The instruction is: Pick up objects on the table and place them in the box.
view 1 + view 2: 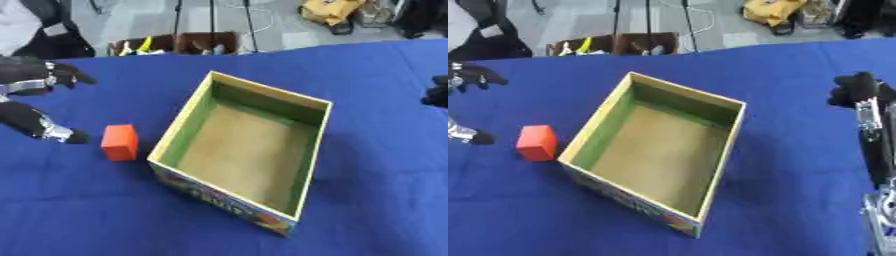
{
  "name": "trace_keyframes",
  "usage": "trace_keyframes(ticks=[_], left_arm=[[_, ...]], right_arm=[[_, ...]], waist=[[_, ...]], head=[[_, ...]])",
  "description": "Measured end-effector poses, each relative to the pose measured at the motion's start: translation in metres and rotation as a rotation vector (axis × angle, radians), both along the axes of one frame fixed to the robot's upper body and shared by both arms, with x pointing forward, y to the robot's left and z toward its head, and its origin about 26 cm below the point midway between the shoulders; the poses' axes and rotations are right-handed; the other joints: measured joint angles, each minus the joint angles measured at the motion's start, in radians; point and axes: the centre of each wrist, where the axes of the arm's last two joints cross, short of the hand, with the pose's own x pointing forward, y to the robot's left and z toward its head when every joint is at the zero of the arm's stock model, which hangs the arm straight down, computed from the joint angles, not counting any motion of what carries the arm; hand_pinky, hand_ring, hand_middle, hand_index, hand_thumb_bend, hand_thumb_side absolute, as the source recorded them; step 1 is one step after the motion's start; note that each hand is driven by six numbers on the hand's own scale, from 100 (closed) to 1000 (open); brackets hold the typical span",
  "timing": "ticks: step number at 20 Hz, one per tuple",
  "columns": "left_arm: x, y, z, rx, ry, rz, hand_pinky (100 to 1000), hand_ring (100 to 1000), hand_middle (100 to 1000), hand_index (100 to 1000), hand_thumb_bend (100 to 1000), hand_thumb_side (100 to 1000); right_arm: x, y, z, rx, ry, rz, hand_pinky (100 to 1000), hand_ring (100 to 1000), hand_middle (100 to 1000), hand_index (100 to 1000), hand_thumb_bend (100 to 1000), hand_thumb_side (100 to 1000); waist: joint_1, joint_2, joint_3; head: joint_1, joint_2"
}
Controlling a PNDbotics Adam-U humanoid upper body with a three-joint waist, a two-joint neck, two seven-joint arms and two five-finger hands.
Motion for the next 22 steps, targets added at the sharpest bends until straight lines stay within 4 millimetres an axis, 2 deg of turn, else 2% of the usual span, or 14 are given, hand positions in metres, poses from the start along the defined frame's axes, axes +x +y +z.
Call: trace_keyframes(ticks=[7,8,9,12,17,22], left_arm=[[0.018,-0.008,-0.007,-0.009,0.042,0.022,684,825,903,1000,672,788],[0.021,-0.009,-0.009,-0.007,0.049,0.025,682,824,899,1000,639,846],[0.024,-0.011,-0.011,-0.007,0.056,0.027,683,824,900,1000,662,798],[0.032,-0.016,-0.014,0.003,0.068,0.033,686,820,893,1000,671,815],[0.045,-0.02,-0.037,0.038,0.118,0.055,694,820,882,1000,667,824],[0.052,-0.018,-0.051,0.069,0.144,0.074,693,819,875,992,666,822]], right_arm=[[0.0,0.001,0.0,-0.005,0.003,0.008,716,599,562,710,492,1000],[0.0,0.001,0.0,-0.005,0.003,0.009,717,599,562,710,484,1000],[0.0,0.001,0.0,-0.006,0.002,0.01,717,599,562,710,492,1000],[0.0,0.001,0.0,-0.007,0.002,0.011,717,600,562,710,492,1000],[0.001,0.002,0.001,-0.008,-0.001,0.013,717,600,562,711,490,1000],[0.001,0.002,0.001,-0.009,-0.003,0.015,718,600,562,711,489,1000]], waist=[[0.007,0.005,-0.015],[0.008,0.006,-0.017],[0.009,0.006,-0.019],[0.012,0.007,-0.027],[0.012,0.012,-0.038],[0.013,0.016,-0.04]], head=[[0.019,-0.009],[0.022,-0.009],[0.025,-0.009],[0.034,-0.009],[0.046,-0.013],[0.05,-0.013]])
